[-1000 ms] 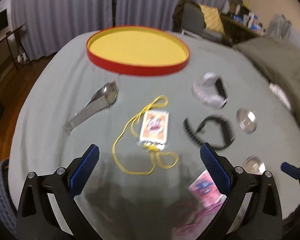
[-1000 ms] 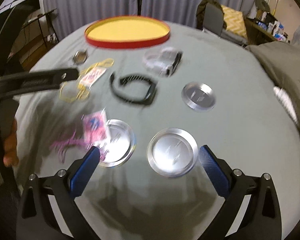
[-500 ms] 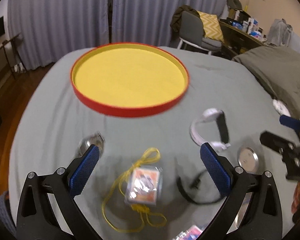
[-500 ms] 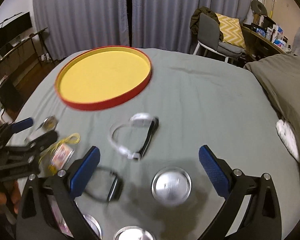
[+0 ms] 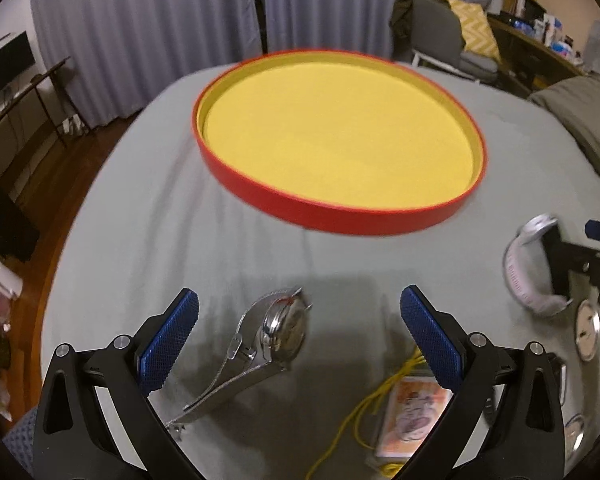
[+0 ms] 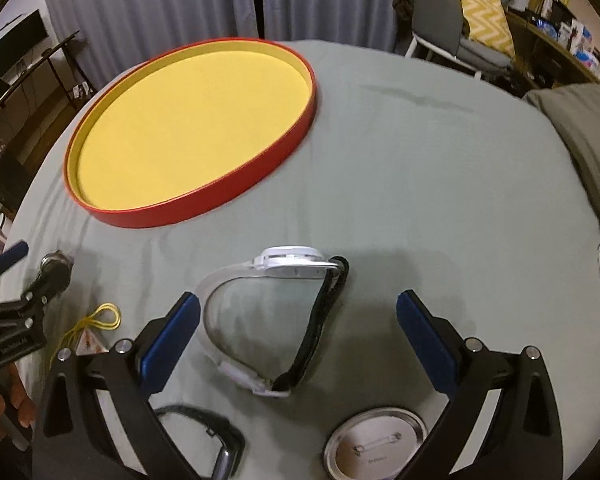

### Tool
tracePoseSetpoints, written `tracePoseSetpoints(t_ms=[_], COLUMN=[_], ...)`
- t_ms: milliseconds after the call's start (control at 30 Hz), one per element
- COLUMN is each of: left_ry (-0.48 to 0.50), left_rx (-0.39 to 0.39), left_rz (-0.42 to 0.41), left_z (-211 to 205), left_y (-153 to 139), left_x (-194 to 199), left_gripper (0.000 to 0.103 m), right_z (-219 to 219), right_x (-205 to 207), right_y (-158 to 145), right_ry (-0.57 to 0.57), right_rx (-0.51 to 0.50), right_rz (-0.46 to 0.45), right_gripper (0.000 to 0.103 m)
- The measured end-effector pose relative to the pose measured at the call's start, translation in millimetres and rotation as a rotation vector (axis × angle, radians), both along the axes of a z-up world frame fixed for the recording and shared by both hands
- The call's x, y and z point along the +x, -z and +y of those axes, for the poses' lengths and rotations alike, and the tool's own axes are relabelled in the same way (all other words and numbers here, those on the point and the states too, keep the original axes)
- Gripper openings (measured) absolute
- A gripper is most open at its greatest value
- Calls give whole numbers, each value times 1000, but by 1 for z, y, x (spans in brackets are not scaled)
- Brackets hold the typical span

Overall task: Organize jewelry
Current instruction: 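Grasp the silver mesh watch with the left tool while the right tool grasps the white smartwatch, then carry both watches over the red tray and lower them inside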

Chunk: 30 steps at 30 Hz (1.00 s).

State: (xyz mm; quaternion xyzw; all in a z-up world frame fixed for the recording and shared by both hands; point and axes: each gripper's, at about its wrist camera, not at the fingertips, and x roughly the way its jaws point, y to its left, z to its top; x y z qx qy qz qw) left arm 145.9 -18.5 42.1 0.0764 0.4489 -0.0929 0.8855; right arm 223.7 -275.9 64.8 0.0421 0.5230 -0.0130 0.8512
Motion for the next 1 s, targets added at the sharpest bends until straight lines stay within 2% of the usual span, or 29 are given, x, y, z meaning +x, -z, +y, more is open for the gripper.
tracePoseSetpoints(t_ms=[133, 200, 233, 267, 300, 367, 433, 467, 533, 600, 633, 733, 1000], left_ry=[64, 76, 83, 88, 92, 95, 80, 71, 57, 52, 50, 61, 61], left_rx=[-55, -54, -48, -41, -36, -31, -18, -12, 0, -4, -11, -22, -19], left_rz=[92, 99, 94, 88, 85, 76, 66, 60, 51, 53, 60, 70, 67], left_z=[4, 4, 4, 3, 3, 3, 5, 6, 9, 12, 14, 13, 11], left_y=[19, 24, 26, 28, 30, 32, 32, 31, 29, 28, 27, 25, 20], left_x=[9, 9, 8, 6, 5, 3, 0, 0, 1, 4, 5, 7, 6], left_gripper=[99, 99, 99, 99, 98, 95, 80, 73, 46, 35, 31, 29, 26], right_z=[0, -1, -1, -2, -3, -3, 0, 2, 2, 0, -1, -7, 5], right_x=[4, 6, 8, 9, 10, 10, 7, 6, 5, 3, 2, 2, -7], right_y=[9, 16, 17, 21, 25, 31, 33, 32, 30, 28, 27, 25, 7], right_ry=[21, 29, 33, 38, 45, 46, 34, 27, 22, 26, 29, 27, 5], right_rx=[-7, -17, -19, -12, -2, 16, 5, 7, 2, 5, 14, 38, 50], right_rz=[27, 45, 51, 66, 83, 111, 105, 100, 96, 96, 95, 89, 46], right_gripper=[95, 91, 85, 69, 60, 50, 45, 39, 28, 12, 11, 9, 7])
